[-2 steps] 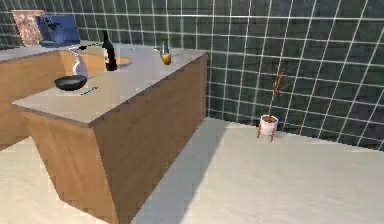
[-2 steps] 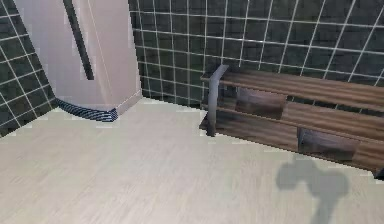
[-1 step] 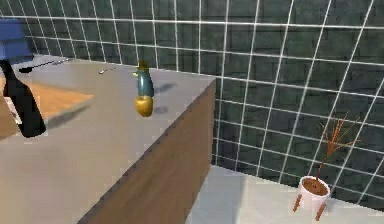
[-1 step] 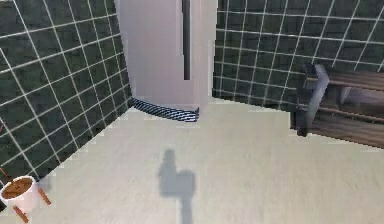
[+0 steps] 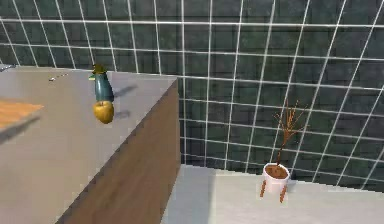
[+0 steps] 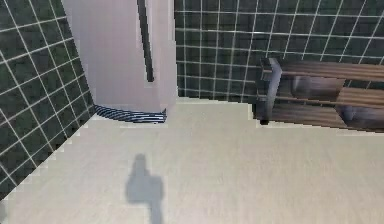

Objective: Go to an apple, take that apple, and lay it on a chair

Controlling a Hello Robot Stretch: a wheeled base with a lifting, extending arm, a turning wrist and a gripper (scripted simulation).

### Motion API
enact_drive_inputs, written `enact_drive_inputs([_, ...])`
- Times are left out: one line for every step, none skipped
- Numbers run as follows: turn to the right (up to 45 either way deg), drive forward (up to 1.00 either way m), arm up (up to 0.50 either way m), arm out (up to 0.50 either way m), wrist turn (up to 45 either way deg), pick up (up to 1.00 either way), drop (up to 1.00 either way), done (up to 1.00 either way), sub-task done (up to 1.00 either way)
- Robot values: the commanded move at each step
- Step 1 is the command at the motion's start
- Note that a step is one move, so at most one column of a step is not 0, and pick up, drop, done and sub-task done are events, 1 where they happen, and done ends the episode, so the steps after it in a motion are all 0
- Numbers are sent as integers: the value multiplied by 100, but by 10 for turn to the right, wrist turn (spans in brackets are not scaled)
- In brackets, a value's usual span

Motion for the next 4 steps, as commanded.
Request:
enact_drive_inputs([0, 15, 0, 0, 0, 0, 0, 0, 0])
enact_drive_inputs([-450, 0, 0, 0, 0, 0, 0, 0, 0])
enact_drive_inputs([-450, 0, 0, 0, 0, 0, 0, 0, 0])
enact_drive_inputs([-240, 0, 0, 0, 0, 0, 0, 0, 0])
